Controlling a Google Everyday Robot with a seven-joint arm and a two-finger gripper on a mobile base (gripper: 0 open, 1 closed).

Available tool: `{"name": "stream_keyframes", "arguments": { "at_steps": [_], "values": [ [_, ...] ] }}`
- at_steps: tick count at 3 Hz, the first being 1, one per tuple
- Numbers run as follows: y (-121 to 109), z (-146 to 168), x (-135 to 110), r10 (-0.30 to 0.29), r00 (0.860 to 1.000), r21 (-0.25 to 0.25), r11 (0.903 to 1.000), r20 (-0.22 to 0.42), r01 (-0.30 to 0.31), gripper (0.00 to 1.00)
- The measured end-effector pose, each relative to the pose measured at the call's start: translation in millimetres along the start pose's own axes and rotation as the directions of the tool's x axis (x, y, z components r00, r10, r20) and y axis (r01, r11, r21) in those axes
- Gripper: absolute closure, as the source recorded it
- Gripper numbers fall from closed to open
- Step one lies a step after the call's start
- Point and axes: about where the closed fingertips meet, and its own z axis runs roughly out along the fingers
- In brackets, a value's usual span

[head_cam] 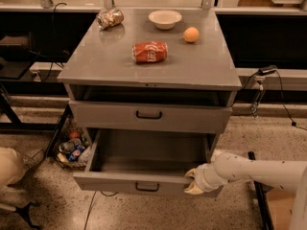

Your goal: Open middle drawer

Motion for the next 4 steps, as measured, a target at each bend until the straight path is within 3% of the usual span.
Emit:
{"name": "stream_keyframes", "arguments": {
  "at_steps": [1,2,3,4],
  "values": [
    [5,0,1,0.007,1.0,0.002,1.0,0.005,-0.007,1.0],
    [25,-2,4,0.04,0.999,0.013,0.9991,0.028,-0.04,1.0],
    [25,-8,1,0.04,0.999,0.013,0.9991,0.028,-0.04,1.0],
    [26,-6,1,0.039,0.999,0.01,0.9992,0.029,-0.039,0.81]
  ]
}}
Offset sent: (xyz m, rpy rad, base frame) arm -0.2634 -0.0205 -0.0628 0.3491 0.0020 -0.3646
